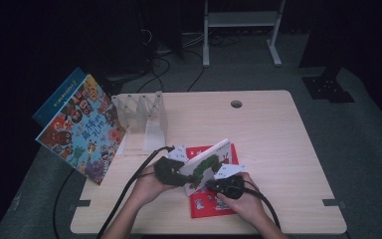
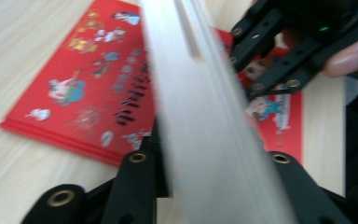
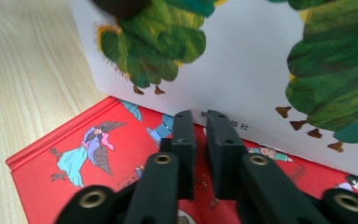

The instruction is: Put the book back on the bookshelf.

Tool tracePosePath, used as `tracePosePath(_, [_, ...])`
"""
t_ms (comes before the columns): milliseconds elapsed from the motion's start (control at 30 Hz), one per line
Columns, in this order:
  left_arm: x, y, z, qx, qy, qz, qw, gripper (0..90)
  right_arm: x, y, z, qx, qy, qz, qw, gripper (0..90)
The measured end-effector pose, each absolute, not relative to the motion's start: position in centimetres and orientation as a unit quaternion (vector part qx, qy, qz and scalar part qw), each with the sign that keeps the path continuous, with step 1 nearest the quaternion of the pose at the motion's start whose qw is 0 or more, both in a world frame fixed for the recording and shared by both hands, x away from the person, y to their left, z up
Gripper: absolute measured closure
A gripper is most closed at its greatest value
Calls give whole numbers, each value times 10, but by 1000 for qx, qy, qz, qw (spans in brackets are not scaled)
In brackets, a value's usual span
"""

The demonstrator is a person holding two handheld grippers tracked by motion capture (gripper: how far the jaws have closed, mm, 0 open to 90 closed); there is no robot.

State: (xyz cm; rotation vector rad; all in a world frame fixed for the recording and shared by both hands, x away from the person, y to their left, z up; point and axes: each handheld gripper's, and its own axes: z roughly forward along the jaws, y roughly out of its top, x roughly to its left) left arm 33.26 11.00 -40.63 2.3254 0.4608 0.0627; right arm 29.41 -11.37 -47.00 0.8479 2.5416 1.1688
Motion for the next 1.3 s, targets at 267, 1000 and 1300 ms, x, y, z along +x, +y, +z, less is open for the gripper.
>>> tracePosePath(267, [336,116,-405,909,175,33,377,750,301,-145,-460,327,842,407,135,611])
tracePosePath(1000, [346,146,-395,883,201,59,420,754,353,-264,-480,500,763,348,218,354])
tracePosePath(1300, [349,167,-388,871,224,68,432,755,359,-277,-485,522,746,344,231,308])
